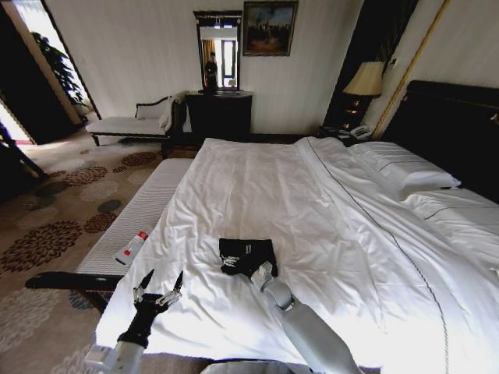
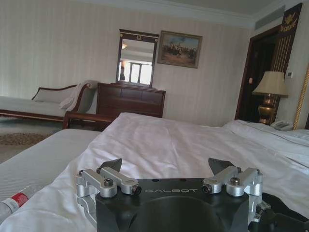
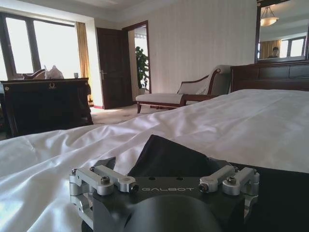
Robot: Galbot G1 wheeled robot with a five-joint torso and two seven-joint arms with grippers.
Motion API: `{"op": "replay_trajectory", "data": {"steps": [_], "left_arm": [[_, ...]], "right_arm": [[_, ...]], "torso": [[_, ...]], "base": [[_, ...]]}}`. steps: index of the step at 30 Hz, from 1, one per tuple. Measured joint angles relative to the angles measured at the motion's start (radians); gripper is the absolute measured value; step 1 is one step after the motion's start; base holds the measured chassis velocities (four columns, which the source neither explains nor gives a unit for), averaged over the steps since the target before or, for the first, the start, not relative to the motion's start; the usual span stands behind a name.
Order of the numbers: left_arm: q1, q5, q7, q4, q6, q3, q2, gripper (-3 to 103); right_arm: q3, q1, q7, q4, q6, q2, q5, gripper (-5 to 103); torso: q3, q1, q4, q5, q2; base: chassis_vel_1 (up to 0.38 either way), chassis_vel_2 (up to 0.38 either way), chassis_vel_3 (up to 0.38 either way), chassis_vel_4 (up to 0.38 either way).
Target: Fold the clothes on the bed.
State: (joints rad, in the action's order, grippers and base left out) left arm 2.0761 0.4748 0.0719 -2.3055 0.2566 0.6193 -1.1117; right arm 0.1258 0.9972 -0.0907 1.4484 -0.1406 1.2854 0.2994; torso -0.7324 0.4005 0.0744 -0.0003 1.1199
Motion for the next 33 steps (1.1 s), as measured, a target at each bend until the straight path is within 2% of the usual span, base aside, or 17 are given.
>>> {"op": "replay_trajectory", "data": {"steps": [3,7,9,14,19,21,22,25,28,29,33], "left_arm": [[0.000,0.000,0.000,0.000,0.000,0.000,0.000,100],[0.000,0.000,0.000,0.000,0.000,0.000,0.000,100],[0.000,0.000,0.000,0.000,0.000,0.000,0.000,100],[0.000,0.000,0.000,0.000,0.000,0.000,0.000,100],[0.000,0.000,0.000,0.000,0.000,0.000,0.000,100],[0.000,0.000,0.000,0.000,0.000,0.000,0.000,100],[0.000,0.000,0.000,0.000,0.000,0.000,0.000,100],[0.000,0.000,0.000,0.000,0.000,0.000,0.000,100],[0.000,0.000,0.000,0.000,0.000,0.000,0.000,100],[0.000,0.000,0.000,0.000,0.000,0.000,0.000,100],[0.000,0.000,0.000,0.000,0.000,0.000,0.000,100]], "right_arm": [[0.009,-0.006,0.009,-0.005,-0.002,-0.001,-0.016,100],[-0.003,-0.007,0.038,0.042,0.011,-0.007,0.031,100],[-0.037,0.003,0.065,0.100,0.034,-0.022,0.081,100],[-0.116,0.030,0.125,0.169,0.057,-0.050,0.086,100],[-0.270,0.110,0.156,0.207,0.058,-0.105,0.080,100],[-0.385,0.177,0.141,0.212,0.040,-0.157,0.082,100],[-0.385,0.177,0.141,0.212,0.040,-0.157,0.082,100],[-0.549,0.287,0.111,0.225,0.007,-0.210,0.050,100],[-0.689,0.407,0.080,0.286,-0.031,-0.215,0.023,100],[-0.689,0.407,0.080,0.286,-0.031,-0.215,0.023,100],[-0.839,0.553,0.014,0.358,-0.107,-0.192,0.058,100]], "torso": [[0.000,0.000,0.0000,0.0000,0.000],[0.000,0.000,-0.0001,0.0002,0.000],[0.000,0.000,-0.0001,0.0002,0.000],[0.000,0.000,-0.0001,0.0002,0.000],[0.000,0.000,-0.0003,0.0004,0.000],[0.000,0.000,0.0000,0.0003,0.000],[0.000,0.000,0.0000,0.0003,0.000],[0.000,0.000,0.0003,0.0005,0.000],[0.000,0.000,0.0003,0.0006,0.000],[0.000,0.000,0.0003,0.0006,0.000],[0.000,0.000,-0.0001,0.0002,0.000]], "base": [[0.000,0.000,0.000,0.000],[0.000,0.000,0.000,0.000],[0.000,0.000,0.000,0.000],[0.000,0.000,0.000,0.000],[0.000,0.000,0.000,0.000],[0.000,0.000,0.000,0.000],[0.000,0.000,0.000,0.000],[0.000,0.000,0.000,0.000],[0.000,0.000,0.000,0.000],[0.000,0.000,0.000,0.000],[0.000,0.000,0.000,0.000]]}}
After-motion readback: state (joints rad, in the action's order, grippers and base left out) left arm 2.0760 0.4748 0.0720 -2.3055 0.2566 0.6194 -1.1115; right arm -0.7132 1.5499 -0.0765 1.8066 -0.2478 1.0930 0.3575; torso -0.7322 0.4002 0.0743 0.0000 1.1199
